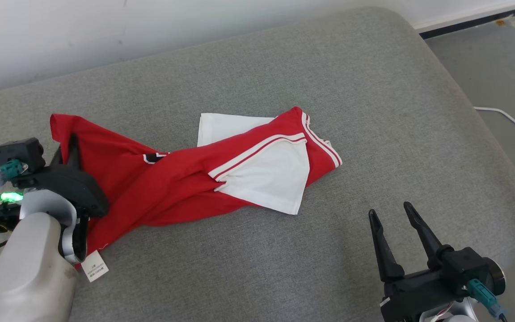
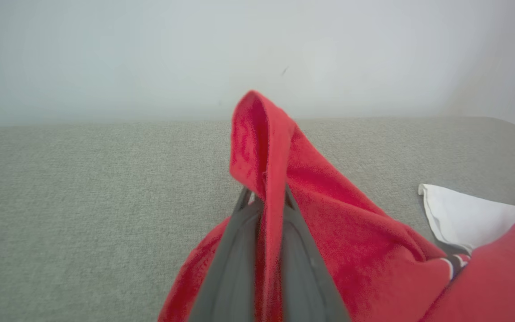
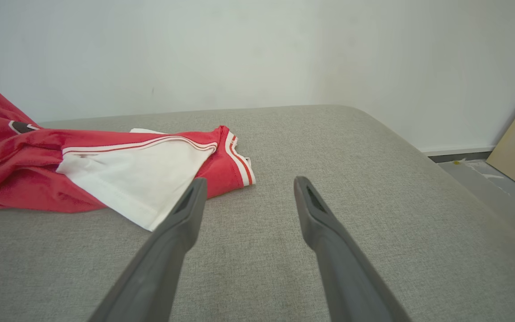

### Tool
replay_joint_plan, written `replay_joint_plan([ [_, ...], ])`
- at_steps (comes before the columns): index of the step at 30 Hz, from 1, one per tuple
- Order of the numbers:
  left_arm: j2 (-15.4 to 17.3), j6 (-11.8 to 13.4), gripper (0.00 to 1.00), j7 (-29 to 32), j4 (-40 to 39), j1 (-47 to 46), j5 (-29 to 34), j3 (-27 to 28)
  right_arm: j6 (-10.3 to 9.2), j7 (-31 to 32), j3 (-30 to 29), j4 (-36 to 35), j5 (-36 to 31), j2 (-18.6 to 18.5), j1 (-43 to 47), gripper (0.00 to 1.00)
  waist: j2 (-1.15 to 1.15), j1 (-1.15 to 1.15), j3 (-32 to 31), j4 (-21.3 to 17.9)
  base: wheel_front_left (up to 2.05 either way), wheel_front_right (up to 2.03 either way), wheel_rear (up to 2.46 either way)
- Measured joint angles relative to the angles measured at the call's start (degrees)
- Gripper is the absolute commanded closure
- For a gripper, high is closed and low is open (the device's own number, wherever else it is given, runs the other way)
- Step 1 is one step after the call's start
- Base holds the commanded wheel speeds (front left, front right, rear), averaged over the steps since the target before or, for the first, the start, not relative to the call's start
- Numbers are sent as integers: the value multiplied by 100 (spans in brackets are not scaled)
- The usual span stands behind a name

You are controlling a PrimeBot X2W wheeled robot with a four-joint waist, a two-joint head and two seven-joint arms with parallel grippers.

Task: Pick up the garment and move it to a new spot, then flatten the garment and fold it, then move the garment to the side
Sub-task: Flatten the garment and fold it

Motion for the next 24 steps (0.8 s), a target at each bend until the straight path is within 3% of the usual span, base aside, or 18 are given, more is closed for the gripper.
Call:
replay_joint_plan([
  [13,-290,-308,0,-803,-92,250,-129,78,0,73,-66,26,-18,3,-4,0,0,0,-220,397,0,0,0],
  [24,-733,-357,0,-845,-2391,2063,520,836,0,490,-30,444,250,-70,-211,0,-1,-1,-627,910,0,0,0],
])
